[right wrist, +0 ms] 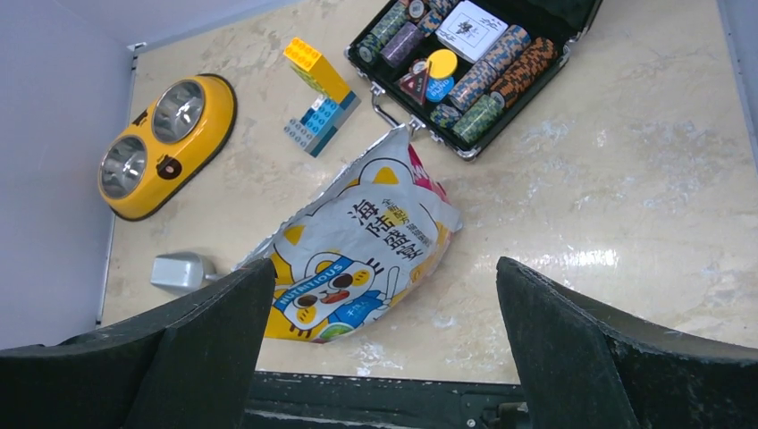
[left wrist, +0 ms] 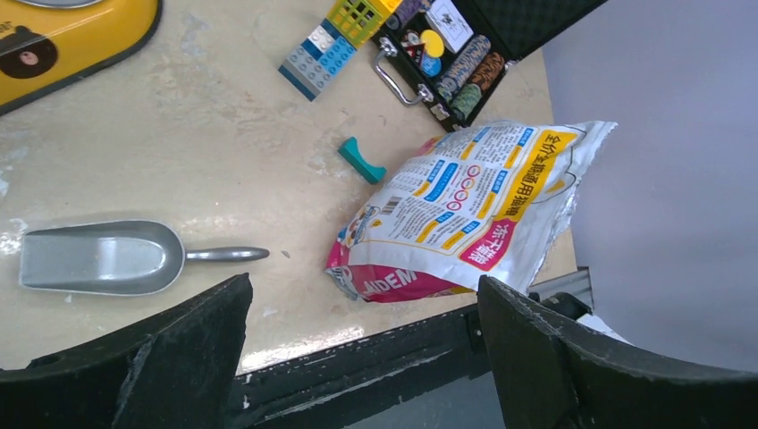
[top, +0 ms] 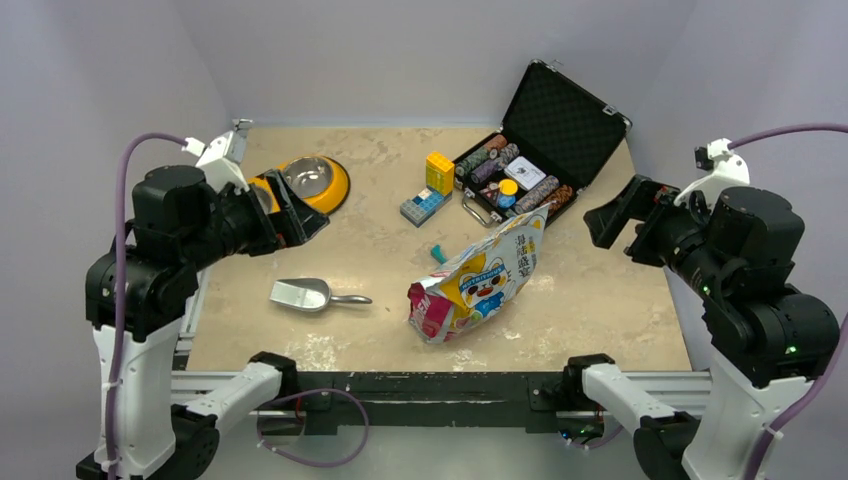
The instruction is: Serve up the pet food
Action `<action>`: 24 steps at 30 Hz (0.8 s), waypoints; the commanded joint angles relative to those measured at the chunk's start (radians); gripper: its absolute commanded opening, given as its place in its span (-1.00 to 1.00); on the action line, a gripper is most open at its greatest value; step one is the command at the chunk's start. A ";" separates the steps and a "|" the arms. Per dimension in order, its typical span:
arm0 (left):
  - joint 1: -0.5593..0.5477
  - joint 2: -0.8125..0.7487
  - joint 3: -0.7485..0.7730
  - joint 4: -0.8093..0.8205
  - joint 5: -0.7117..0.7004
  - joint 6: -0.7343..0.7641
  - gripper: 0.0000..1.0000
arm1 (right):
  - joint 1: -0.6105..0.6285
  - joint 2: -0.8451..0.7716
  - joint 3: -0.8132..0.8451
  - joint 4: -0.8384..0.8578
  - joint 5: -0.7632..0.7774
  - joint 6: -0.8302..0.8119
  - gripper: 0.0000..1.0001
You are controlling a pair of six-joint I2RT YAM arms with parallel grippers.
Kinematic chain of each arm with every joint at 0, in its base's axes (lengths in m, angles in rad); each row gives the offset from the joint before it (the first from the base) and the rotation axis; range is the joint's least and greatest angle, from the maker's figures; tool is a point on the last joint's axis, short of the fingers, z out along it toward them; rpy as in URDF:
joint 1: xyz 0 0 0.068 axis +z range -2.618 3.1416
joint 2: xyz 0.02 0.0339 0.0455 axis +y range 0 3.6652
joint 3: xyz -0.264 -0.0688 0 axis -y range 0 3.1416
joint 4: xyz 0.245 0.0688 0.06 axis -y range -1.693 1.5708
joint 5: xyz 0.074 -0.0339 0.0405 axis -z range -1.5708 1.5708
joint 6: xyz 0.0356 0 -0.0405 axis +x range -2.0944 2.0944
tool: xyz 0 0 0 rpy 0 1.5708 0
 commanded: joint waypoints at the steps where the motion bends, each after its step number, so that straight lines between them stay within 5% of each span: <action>1: 0.004 0.040 -0.027 0.116 0.142 -0.007 0.99 | 0.003 0.012 -0.023 0.075 -0.060 0.010 0.98; 5: -0.007 0.067 -0.103 0.297 0.371 -0.064 0.90 | 0.003 0.037 -0.091 0.124 -0.136 0.096 0.98; 8: -0.062 0.098 -0.120 0.380 0.413 -0.116 0.90 | 0.003 0.075 -0.110 0.119 -0.228 0.192 0.98; 13: -0.260 0.193 -0.066 0.413 0.307 -0.102 0.95 | 0.002 -0.026 -0.300 0.331 -0.333 0.273 0.98; 16: -0.367 0.250 -0.034 0.417 0.214 -0.056 0.97 | 0.003 -0.035 -0.345 0.321 -0.319 0.324 0.94; 24: -0.595 0.497 0.134 0.353 0.065 0.077 0.63 | -0.002 -0.061 -0.467 0.287 -0.334 0.387 0.84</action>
